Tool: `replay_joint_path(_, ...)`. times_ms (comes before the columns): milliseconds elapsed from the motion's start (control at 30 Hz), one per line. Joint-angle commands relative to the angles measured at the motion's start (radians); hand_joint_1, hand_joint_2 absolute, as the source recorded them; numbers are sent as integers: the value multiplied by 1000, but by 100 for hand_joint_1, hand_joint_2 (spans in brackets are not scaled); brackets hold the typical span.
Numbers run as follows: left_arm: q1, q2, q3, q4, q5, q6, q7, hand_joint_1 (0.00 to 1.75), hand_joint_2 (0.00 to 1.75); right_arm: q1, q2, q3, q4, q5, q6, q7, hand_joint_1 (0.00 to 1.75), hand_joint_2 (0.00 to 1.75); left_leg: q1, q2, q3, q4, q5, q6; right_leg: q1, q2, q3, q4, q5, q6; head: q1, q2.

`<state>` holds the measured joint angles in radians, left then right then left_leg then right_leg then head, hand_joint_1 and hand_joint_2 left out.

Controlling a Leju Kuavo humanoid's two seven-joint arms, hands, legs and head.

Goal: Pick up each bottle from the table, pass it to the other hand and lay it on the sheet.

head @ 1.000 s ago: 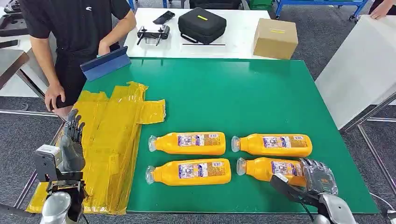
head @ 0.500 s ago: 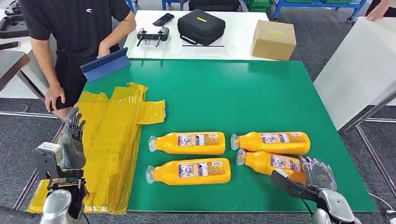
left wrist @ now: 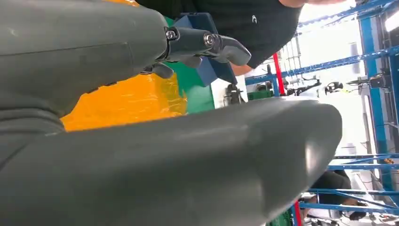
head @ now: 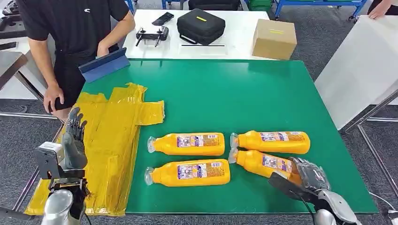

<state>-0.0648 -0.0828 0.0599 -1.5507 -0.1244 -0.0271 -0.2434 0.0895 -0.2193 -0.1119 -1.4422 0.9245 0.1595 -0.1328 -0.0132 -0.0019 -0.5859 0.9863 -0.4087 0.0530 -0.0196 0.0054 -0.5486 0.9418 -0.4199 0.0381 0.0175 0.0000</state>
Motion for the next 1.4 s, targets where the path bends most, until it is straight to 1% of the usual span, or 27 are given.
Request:
replay_joint_path(33, -41, 6, 6, 72, 2, 1, -11, 0, 0, 31, -61, 199, -214, -236, 71, -74, 175, 175, 0, 0, -1, 0, -1, -6, 0, 0, -1, 2, -2, -4, 0, 0)
replay_joint_path(67, -39, 7, 7, 72, 2, 1, -13, 0, 0, 24, -65, 200, -231, -256, 78, -79, 175, 175, 1, 0, -1, 0, -1, -4, 0, 0, -1, 1, -1, -2, 0, 0)
replay_joint_path(167, -36, 3, 10, 65, 2, 1, -15, 0, 0, 12, -73, 198, -268, -291, 88, -97, 175, 175, 0, 0, -3, 1, -1, -5, 0, 0, -3, 3, -2, -3, 0, 0)
replay_joint_path(267, -34, -1, 10, 51, 1, 1, -16, 0, 0, -2, -75, 187, -296, -294, 88, -93, 175, 175, 0, -1, -9, 0, 1, -4, 0, 0, -8, 3, -1, -1, 0, 0)
replay_joint_path(333, -31, 2, 9, 47, -1, 0, -16, 0, 0, -13, -69, 179, -303, -292, 85, -89, 175, 175, 0, 0, -8, 0, 0, -5, 0, 0, -7, 4, -2, -2, 0, 0)
replay_joint_path(433, -21, 8, 7, 44, 1, 0, -14, 0, 0, -23, -32, 145, -323, -277, 69, -80, 175, 175, -1, -1, -9, 0, 0, -5, 0, 0, -6, 4, -2, -2, 0, 0)
replay_joint_path(500, -21, 8, 7, 44, 1, 0, -14, 0, 0, -23, -32, 145, -323, -277, 69, -80, 175, 175, -2, -1, -10, 0, 1, -5, 1, 0, -7, 3, -1, -2, 0, 0)
replay_joint_path(533, -20, 6, 6, 43, 0, 0, -15, 0, 0, -27, -18, 129, -331, -260, 46, -86, 175, 175, -2, -1, -11, 0, 1, -4, 1, 0, -8, 3, -1, -1, 0, 0)
replay_joint_path(600, -22, 0, 0, 42, -1, -1, -15, 0, 0, -51, -5, 117, -336, -260, 35, -90, 175, 175, -3, -1, -10, 0, 1, -5, 1, 0, -7, 3, -2, -2, 0, 0)
replay_joint_path(633, -24, -4, -5, 41, -4, -5, -15, 0, 0, -78, 11, 106, -333, -258, 4, -110, 175, 175, -3, -1, -11, 0, 1, -5, 1, 0, -8, 3, -1, -2, 0, 0)
replay_joint_path(733, -26, -7, -12, 40, -8, -6, -13, 0, 0, -103, 12, 108, -330, -257, 10, -107, 175, 175, -3, 0, -12, 0, 2, -4, 0, 1, -9, 4, -1, -1, 0, 0)
replay_joint_path(767, -26, -7, -12, 40, -8, -6, -13, 0, 0, -103, 12, 108, -330, -257, 10, -107, 175, 175, -3, 1, -11, 0, 1, -6, 1, 2, -8, 4, -1, -2, 0, 0)
replay_joint_path(833, -26, -6, -11, 40, -8, -6, -13, 0, 0, -105, 17, 105, -326, -261, 7, -111, 175, 175, -3, -2, -12, 0, 2, -4, 1, -1, -8, 3, -1, -2, 0, 0)
replay_joint_path(867, -25, -10, -16, 40, -11, -8, -12, 0, 0, -137, 34, 98, -316, -251, -20, -122, 175, 175, -3, -2, -12, 0, 2, -3, 1, -1, -9, 3, -1, -1, 0, 0)
replay_joint_path(900, -23, -11, -20, 38, -12, -10, -12, 0, 0, -155, 42, 97, -311, -252, -24, -123, 175, 175, -3, -2, -11, 0, 2, -4, 1, -1, -8, 3, -2, -2, 0, 0)
replay_joint_path(933, -23, -14, -30, 37, -14, -13, -13, 0, 0, -192, 53, 98, -295, -261, -29, -126, 175, 175, -3, -1, -12, 0, 2, -3, 0, 0, -9, 3, -1, -2, 0, 0)
replay_joint_path(967, -28, -14, -39, 41, -15, -15, -14, 0, 0, -231, 63, 100, -272, -269, -38, -127, 175, 175, -3, 1, -11, 0, 1, -4, 1, 1, -8, 4, -1, -2, 0, 0)
replay_joint_path(1033, -57, -17, -58, 60, -14, -17, -17, 0, 0, -342, 90, 119, -193, -285, -40, -121, 175, 175, -4, 2, -13, 0, 2, -3, 0, 3, -10, 4, 0, -1, 0, 0)
replay_joint_path(1067, -69, -16, -67, 68, -16, -18, -15, 0, 0, -384, 102, 131, -157, -294, -44, -118, 175, 175, -3, 5, -12, 1, 1, -4, 1, 5, -10, 5, 0, -2, 0, 0)
replay_joint_path(1100, -85, -16, -76, 80, -18, -17, -13, 0, 0, -432, 119, 145, -112, -314, -50, -117, 175, 175, -3, 4, -13, 1, 2, -4, 1, 5, -10, 4, 1, -2, 0, 0)
replay_joint_path(1133, -97, -16, -82, 89, -18, -17, -12, 0, 0, -458, 125, 160, -86, -323, -55, -116, 175, 175, -3, 3, -14, 1, 3, -3, 1, 3, -11, 4, 1, -1, 0, 0)
replay_joint_path(1200, -111, -21, -91, 102, -18, -16, -11, 0, 0, -495, 153, 189, -31, -350, -84, -119, 175, 175, -3, 3, -12, 0, 3, -3, 1, 3, -10, 4, 1, -2, 0, 0)
replay_joint_path(1233, -109, -24, -95, 101, -18, -16, -11, 0, 0, -495, 167, 201, -20, -359, -93, -122, 175, 175, -3, 1, -13, 0, 4, -1, 1, 2, -10, 3, 1, -1, 0, 0)
replay_joint_path(1267, -105, -29, -98, 99, -13, -18, -7, 0, 0, -494, 185, 213, -5, -370, -108, -126, 175, 175, -2, 3, -11, 0, 4, -3, 1, 3, -9, 3, 1, -2, 0, 0)
replay_joint_path(1333, -100, -31, -104, 96, -13, -18, -8, 0, 0, -487, 194, 230, 4, -363, -131, -131, 175, 175, -2, 1, -12, 0, 5, 0, 1, 1, -9, 3, 2, 0, 0, 0)
replay_joint_path(1400, -98, -29, -104, 95, -13, -18, -8, 0, 0, -484, 187, 234, 1, -367, -136, -131, 175, 175, -3, 2, -11, -1, 4, -1, 1, 2, -8, 3, 1, 0, 0, 0)
